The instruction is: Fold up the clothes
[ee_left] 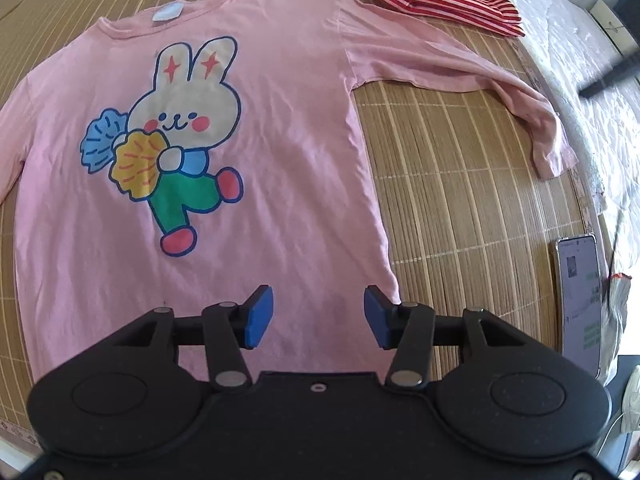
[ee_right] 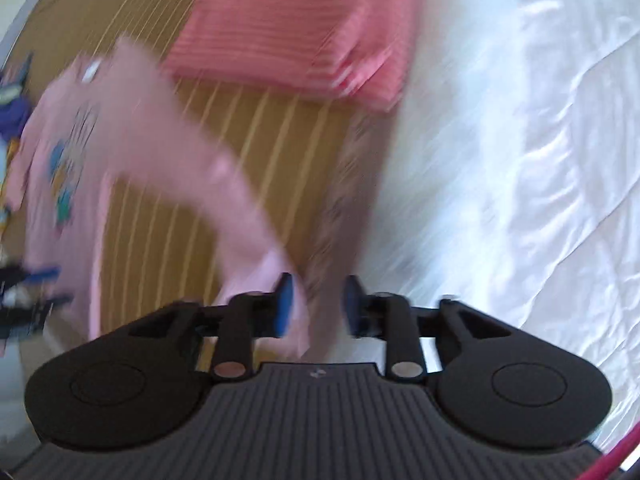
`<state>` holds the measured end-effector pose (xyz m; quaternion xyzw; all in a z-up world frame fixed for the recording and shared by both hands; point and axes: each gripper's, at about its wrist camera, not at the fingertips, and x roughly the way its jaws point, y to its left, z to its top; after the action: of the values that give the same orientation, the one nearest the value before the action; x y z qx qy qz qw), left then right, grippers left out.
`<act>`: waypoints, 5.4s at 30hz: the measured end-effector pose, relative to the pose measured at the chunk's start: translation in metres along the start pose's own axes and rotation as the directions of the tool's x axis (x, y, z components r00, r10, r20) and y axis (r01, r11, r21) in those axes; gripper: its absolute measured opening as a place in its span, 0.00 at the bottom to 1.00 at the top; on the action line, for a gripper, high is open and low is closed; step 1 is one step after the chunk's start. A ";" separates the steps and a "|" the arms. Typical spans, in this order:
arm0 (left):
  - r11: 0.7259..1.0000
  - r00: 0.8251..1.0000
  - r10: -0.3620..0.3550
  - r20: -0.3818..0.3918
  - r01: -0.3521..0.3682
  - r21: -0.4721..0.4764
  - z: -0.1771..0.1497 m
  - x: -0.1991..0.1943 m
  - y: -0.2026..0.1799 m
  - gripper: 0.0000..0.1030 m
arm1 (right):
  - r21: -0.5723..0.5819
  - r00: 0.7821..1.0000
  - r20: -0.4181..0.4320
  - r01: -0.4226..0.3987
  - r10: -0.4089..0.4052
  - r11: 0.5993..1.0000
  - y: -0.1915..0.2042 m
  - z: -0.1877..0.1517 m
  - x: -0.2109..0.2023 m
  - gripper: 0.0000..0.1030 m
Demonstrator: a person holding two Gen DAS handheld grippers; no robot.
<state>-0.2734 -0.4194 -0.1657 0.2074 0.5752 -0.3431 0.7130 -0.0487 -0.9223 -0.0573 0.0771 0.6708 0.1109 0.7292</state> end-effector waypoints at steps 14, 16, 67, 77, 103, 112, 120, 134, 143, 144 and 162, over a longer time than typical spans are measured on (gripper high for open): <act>1.000 1.000 -0.011 0.002 0.011 0.002 0.006 0.002 -0.006 0.53 | -0.035 0.960 0.145 0.245 -0.238 0.969 0.073 -0.051 0.056 0.14; 1.000 1.000 -0.010 0.001 0.010 0.007 0.005 0.001 -0.006 0.53 | -0.095 0.952 0.156 0.280 -0.264 0.955 0.077 -0.052 0.056 0.04; 0.997 0.999 0.041 0.024 -0.040 -0.071 -0.015 -0.014 0.071 0.55 | 0.380 0.944 0.293 0.027 -0.148 0.924 0.058 -0.081 -0.059 0.04; 0.994 0.996 0.000 0.091 0.010 -0.110 -0.017 -0.033 0.131 0.55 | 0.010 0.895 0.440 0.074 -0.071 0.997 0.242 -0.005 -0.114 0.04; 0.986 0.990 -0.125 0.068 0.132 -0.103 -0.051 -0.050 0.314 0.58 | -0.199 0.956 0.262 0.185 -0.129 0.962 0.549 0.113 0.105 0.43; 0.968 0.986 -0.038 0.159 0.076 -0.239 -0.040 -0.054 0.346 0.66 | -0.081 0.970 0.187 0.175 -0.157 0.981 0.501 0.080 0.079 0.45; 0.997 0.988 0.019 0.156 -0.007 -0.077 -0.021 -0.032 0.329 0.60 | -0.074 0.975 0.191 0.129 -0.113 0.989 0.512 0.068 0.073 0.46; 0.992 0.989 0.111 0.094 -0.105 -0.066 -0.001 -0.003 0.316 0.60 | 0.013 0.990 0.133 0.052 -0.053 0.999 0.507 0.027 0.083 0.50; 0.989 0.985 0.139 0.100 -0.133 -0.067 -0.001 -0.007 0.316 0.43 | 0.032 0.990 0.133 0.039 -0.043 0.999 0.500 0.014 0.080 0.50; 0.989 0.985 0.142 0.100 -0.136 -0.064 -0.002 -0.008 0.317 0.40 | 0.034 0.990 0.136 0.038 -0.042 0.999 0.499 0.014 0.080 0.50; 0.922 0.961 0.112 0.253 -0.005 -0.387 0.011 -0.072 0.337 0.05 | -0.067 0.986 0.140 -0.081 0.089 0.994 0.482 0.024 0.070 0.51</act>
<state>-0.0280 -0.1798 -0.1270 0.0326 0.5218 -0.2276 0.8215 -0.0475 -0.4383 0.0030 0.0910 0.6094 0.1565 0.7719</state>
